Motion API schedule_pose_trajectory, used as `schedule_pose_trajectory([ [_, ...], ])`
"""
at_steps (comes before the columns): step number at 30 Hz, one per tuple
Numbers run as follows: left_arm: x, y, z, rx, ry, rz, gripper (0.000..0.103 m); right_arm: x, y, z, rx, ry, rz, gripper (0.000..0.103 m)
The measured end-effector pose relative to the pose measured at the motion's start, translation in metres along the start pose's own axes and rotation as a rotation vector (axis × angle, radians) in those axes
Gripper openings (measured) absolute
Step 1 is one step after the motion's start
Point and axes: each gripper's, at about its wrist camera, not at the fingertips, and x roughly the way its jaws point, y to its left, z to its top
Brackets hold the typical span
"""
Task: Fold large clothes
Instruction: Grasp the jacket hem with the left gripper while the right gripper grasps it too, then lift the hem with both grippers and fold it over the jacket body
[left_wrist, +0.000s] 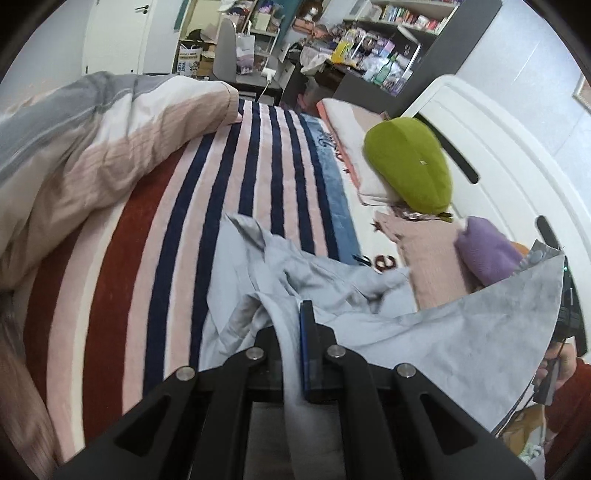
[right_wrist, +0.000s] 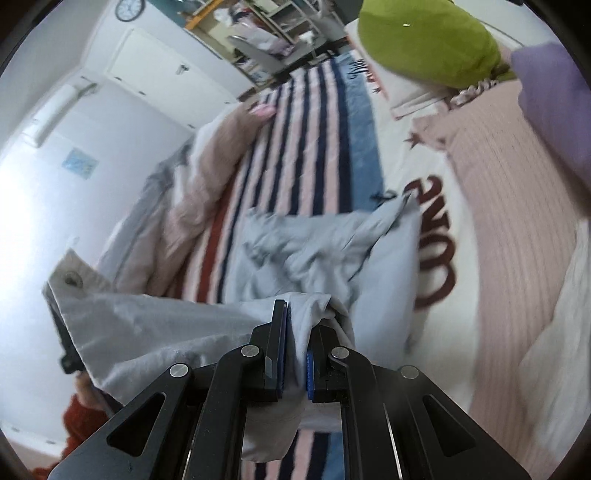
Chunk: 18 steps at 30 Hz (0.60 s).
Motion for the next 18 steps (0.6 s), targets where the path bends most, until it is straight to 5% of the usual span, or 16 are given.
schedule_pose_trajectory([
  [10, 0.134, 0.024, 0.077, -0.112, 0.147, 0.063, 0.007, 0.085, -0.067, 0.075, 0.087, 0.051, -0.096, 0.003],
  [15, 0.167, 0.031, 0.081, -0.169, 0.194, 0.076, 0.037, 0.134, -0.111, 0.084, 0.141, 0.150, -0.128, 0.004],
  [17, 0.156, 0.032, 0.087, -0.166, 0.131, 0.110, 0.084, 0.147, -0.125, 0.084, 0.165, 0.176, -0.118, 0.005],
  [18, 0.149, 0.033, 0.091, -0.155, 0.098, 0.130, 0.088, 0.149, -0.128, 0.084, 0.167, 0.181, -0.114, 0.005],
])
